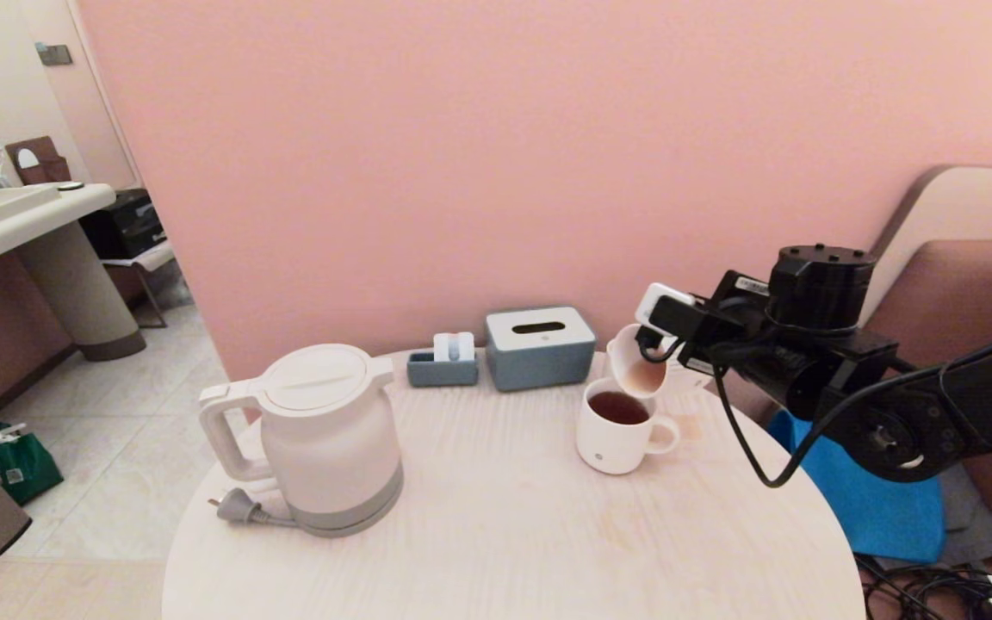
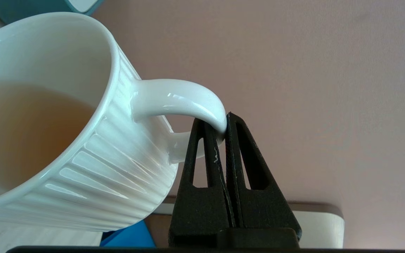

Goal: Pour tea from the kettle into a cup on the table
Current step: Pour water into another cup

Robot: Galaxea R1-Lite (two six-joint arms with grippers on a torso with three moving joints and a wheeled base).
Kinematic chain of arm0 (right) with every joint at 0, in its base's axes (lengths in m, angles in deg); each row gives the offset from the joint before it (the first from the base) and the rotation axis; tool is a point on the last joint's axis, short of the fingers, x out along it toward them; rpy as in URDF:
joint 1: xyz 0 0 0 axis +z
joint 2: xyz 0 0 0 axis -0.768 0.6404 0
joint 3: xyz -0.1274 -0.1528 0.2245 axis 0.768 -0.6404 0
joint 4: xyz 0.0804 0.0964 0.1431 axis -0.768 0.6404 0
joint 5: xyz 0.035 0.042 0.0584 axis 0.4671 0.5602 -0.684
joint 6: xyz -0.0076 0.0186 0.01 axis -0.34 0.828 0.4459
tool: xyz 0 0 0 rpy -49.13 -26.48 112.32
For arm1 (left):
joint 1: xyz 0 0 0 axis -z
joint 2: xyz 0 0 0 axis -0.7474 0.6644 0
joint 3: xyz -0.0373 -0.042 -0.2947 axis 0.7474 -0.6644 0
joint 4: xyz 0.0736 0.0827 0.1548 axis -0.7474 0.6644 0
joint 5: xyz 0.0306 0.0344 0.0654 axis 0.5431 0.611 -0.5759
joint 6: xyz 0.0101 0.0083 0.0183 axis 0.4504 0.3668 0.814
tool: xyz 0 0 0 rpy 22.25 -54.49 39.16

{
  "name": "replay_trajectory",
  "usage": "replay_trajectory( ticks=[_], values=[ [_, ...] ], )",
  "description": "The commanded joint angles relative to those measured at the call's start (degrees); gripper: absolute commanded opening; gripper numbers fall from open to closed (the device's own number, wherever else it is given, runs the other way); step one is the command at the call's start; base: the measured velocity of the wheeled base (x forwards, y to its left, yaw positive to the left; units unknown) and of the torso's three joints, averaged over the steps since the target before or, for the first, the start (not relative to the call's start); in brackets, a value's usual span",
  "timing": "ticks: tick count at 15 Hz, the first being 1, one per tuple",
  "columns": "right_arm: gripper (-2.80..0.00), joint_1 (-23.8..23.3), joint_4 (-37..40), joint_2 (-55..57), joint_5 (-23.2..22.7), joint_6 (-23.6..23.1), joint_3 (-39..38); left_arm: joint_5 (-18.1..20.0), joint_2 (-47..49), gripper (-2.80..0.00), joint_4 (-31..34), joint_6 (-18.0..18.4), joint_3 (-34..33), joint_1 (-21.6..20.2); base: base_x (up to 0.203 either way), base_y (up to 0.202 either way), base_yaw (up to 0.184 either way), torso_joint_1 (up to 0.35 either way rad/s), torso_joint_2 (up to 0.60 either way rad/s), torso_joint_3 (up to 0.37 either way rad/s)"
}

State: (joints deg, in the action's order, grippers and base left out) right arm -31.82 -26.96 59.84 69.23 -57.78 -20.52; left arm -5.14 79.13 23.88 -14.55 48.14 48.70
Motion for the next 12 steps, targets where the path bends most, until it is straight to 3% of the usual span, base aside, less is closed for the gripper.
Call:
replay_trajectory(
  ticks=[1, 12],
  values=[
    [-2.80, 0.1, -0.3, 0.0, 0.1, -0.4, 0.0, 0.0, 0.1, -2.80, 0.0, 0.0, 0.0, 0.0, 0.000, 0.000, 0.000, 0.000, 0.00, 0.000],
    [-2.80, 0.3, -0.3, 0.0, 0.1, -1.9, 0.3, 0.1, 0.1, -2.80, 0.0, 0.0, 0.0, -0.1, 0.000, 0.000, 0.000, 0.000, 0.00, 0.000]
  ],
)
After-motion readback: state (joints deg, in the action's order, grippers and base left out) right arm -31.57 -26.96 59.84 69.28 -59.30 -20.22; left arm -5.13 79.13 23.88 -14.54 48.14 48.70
